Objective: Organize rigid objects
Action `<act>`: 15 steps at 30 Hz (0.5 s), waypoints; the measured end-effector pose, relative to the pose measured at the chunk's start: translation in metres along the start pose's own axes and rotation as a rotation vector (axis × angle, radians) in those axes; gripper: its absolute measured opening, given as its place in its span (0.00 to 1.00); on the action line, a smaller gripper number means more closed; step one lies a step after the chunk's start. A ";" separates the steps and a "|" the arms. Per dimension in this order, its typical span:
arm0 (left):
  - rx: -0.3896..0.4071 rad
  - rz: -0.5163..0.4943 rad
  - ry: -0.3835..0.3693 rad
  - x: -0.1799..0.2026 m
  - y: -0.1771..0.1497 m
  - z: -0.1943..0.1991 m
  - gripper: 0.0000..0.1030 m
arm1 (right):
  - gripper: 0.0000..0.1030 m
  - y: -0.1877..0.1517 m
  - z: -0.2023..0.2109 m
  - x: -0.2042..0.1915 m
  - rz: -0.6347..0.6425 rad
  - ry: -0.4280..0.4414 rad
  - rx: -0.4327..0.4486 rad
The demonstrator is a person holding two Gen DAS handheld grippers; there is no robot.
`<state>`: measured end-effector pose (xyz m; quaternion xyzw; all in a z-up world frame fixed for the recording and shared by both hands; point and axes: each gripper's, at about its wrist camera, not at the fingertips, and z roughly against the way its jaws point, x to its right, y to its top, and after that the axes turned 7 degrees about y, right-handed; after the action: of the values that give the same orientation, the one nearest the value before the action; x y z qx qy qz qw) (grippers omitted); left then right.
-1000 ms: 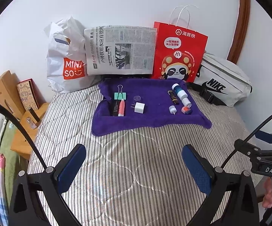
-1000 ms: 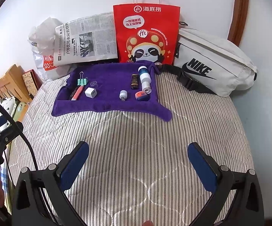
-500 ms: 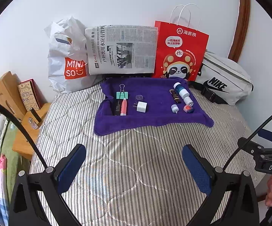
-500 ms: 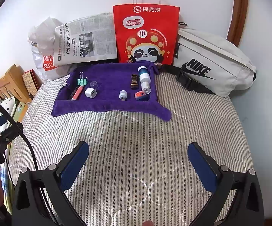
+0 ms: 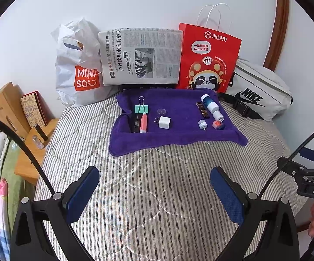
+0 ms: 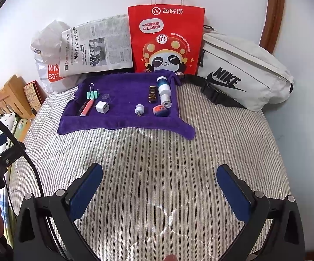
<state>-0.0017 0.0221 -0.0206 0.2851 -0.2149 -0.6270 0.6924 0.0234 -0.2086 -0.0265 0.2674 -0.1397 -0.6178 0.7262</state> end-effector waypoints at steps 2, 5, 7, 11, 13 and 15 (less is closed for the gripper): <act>0.001 -0.002 -0.002 0.000 -0.001 0.000 1.00 | 1.00 0.000 0.000 0.000 0.001 -0.001 0.001; 0.000 -0.004 -0.002 0.000 0.000 0.000 1.00 | 1.00 0.000 0.000 0.001 0.001 -0.004 0.000; -0.001 -0.002 0.000 0.001 0.000 0.000 1.00 | 1.00 0.000 0.000 0.001 0.001 -0.006 -0.001; -0.003 -0.005 0.002 0.001 0.000 -0.001 1.00 | 1.00 -0.001 0.000 0.001 0.004 -0.008 -0.002; -0.001 -0.005 -0.001 0.001 0.000 -0.001 1.00 | 1.00 -0.001 0.000 0.000 0.005 -0.006 -0.002; 0.001 -0.006 -0.001 0.001 0.000 0.000 1.00 | 1.00 -0.001 0.000 0.000 0.004 -0.007 -0.003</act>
<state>-0.0015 0.0213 -0.0207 0.2861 -0.2147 -0.6292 0.6901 0.0231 -0.2088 -0.0272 0.2641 -0.1419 -0.6173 0.7274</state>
